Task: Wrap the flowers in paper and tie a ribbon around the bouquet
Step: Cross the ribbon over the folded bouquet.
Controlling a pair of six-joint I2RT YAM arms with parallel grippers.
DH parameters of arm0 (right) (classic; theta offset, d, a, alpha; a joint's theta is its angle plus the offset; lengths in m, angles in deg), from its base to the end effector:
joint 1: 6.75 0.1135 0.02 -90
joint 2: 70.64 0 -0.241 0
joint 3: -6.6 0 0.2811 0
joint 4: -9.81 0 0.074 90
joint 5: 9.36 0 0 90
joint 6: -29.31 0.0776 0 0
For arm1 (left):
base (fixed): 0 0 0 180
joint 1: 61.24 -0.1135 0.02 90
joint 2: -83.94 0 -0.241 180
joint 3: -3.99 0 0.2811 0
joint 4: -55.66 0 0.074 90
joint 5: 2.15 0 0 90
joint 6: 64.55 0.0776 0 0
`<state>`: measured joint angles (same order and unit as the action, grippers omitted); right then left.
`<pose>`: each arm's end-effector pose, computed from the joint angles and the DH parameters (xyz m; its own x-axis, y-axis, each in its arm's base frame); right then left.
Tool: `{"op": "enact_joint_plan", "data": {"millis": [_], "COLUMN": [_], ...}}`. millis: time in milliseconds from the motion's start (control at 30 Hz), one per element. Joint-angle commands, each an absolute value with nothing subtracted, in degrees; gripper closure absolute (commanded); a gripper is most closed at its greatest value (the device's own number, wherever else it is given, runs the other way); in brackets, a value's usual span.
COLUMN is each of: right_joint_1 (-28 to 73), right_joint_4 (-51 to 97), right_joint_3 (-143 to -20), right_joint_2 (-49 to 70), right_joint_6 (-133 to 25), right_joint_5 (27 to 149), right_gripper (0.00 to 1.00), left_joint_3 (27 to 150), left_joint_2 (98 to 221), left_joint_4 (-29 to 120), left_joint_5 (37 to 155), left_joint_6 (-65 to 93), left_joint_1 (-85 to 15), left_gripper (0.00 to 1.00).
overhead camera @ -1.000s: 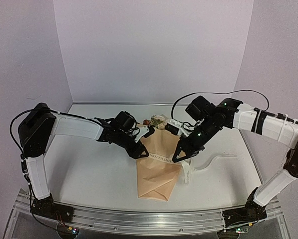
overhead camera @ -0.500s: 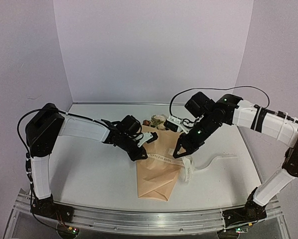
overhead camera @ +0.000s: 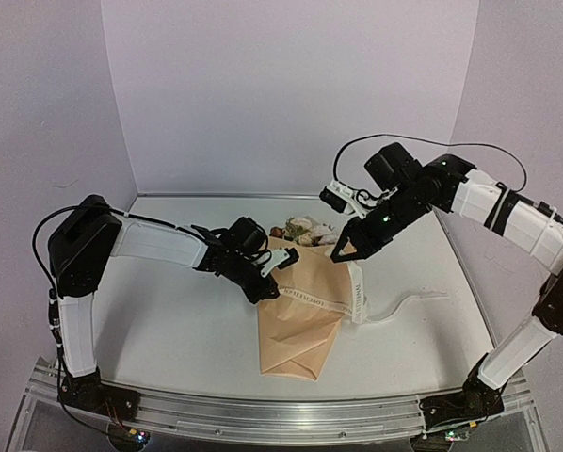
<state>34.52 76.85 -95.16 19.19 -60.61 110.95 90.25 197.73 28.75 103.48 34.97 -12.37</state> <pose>0.2560 0.2768 0.2970 -0.6176 -0.5404 -0.5714 -0.7856 0.4592 0.4148 0.2822 -0.3549 0.0831 -0.3907 0.6896 -0.6098 0.9055 0.4070 -0.1200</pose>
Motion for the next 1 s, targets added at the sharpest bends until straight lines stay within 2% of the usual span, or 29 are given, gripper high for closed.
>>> {"op": "enact_joint_plan", "data": {"millis": [0,367,967], "right_joint_1": [34.74,34.83,34.82], "right_joint_4": [73.48,65.19,59.85], "right_joint_3": [-96.28,-91.65,-90.58], "right_joint_2": [20.28,25.32,33.69], "right_joint_6": [-57.44,-46.42,-40.23], "right_joint_5": [114.73,133.87,134.98], "right_gripper": [1.0,1.0,1.0], "left_joint_3": [90.8,91.11,94.28], "left_joint_2": [195.34,194.29,195.52], "left_joint_4": [32.01,31.98,29.58], "left_joint_5": [105.72,116.74,124.05], "left_joint_6": [32.57,29.93,29.23], "left_joint_1": [-13.41,-16.69,-18.78], "left_gripper": [1.0,1.0,1.0]}}
